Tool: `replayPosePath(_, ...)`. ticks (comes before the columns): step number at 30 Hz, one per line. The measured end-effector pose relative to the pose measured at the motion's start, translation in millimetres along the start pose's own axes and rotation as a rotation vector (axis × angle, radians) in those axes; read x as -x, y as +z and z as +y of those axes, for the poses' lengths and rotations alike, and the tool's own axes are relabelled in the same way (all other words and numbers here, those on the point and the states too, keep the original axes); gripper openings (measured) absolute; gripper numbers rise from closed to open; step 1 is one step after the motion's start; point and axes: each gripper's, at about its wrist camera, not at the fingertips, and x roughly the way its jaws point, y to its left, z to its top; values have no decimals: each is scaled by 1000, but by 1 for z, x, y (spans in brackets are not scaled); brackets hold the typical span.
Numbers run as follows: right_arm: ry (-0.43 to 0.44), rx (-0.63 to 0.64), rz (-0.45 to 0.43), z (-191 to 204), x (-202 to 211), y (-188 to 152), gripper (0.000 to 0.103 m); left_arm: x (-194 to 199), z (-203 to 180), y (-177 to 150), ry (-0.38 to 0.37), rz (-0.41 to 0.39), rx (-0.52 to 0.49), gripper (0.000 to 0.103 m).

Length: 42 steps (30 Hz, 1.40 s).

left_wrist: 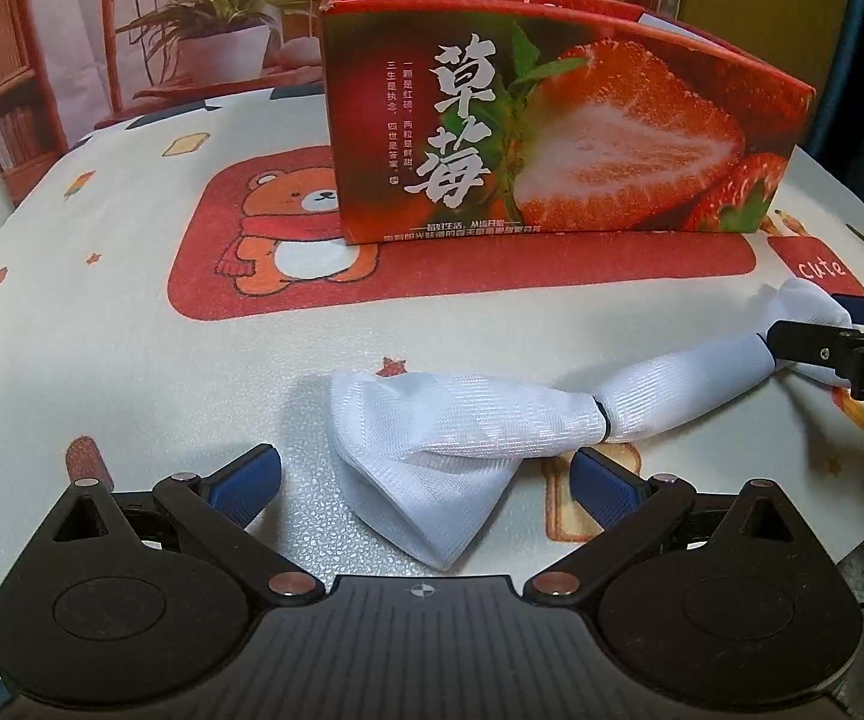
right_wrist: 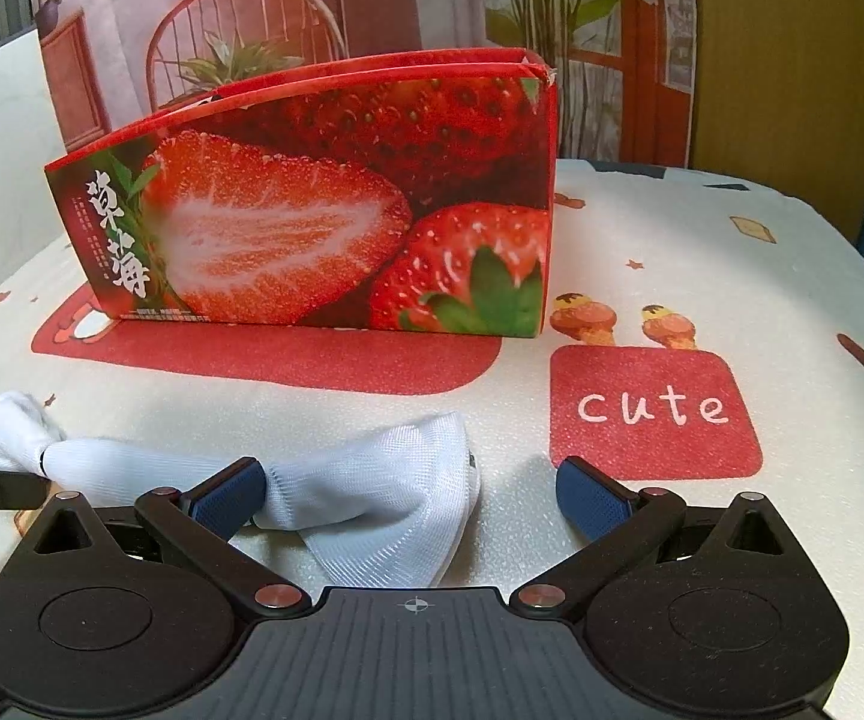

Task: Organize soft objects
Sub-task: 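Close both grippers on the white sock, then lift the white sock with both grippers and lower it into the box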

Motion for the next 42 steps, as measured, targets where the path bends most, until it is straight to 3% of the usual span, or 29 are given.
replayPosePath(4, 1, 1, -1, 0, 0, 0, 103, 1, 4, 0, -17, -3, 3, 103)
replayPosePath(9, 7, 3, 5, 1, 2, 0, 103, 8, 19, -1, -101, -36, 102, 101)
replayPosePath(11, 14, 8, 8, 1, 2, 0, 103, 10, 22, -2, -134, -51, 123, 97)
replayPosePath(13, 30, 16, 9, 3, 3, 0, 102, 11, 19, -3, -142, -61, 110, 86)
replayPosePath(17, 69, 52, 4, 10, 6, -1, 85, 13, 10, -3, -143, -78, 67, 75)
replayPosePath(18, 80, 58, 4, 11, 7, -1, 82, 14, 10, -3, -149, -80, 70, 69)
replayPosePath(22, 93, 46, -2, 10, 9, 0, 73, 16, 15, -5, -165, -97, 95, 45)
replayPosePath(28, 123, -12, -36, 1, 16, 2, 60, 20, 18, -5, -178, -126, 103, 27)
replayPosePath(31, 137, -44, -63, -4, 20, 4, 51, 23, 16, -5, -180, -144, 89, 22)
replayPosePath(33, 141, -62, -82, -7, 24, 5, 36, 25, 17, -4, -176, -159, 85, 20)
replayPosePath(35, 147, -79, -95, -11, 26, 6, 27, 27, 18, -4, -178, -174, 88, 19)
replayPosePath(38, 161, -95, -112, -14, 30, 7, 20, 30, 19, -4, -178, -190, 90, 19)
replayPosePath(42, 166, -102, -160, -15, 40, 14, 19, 42, 17, 1, -179, -238, 71, 19)
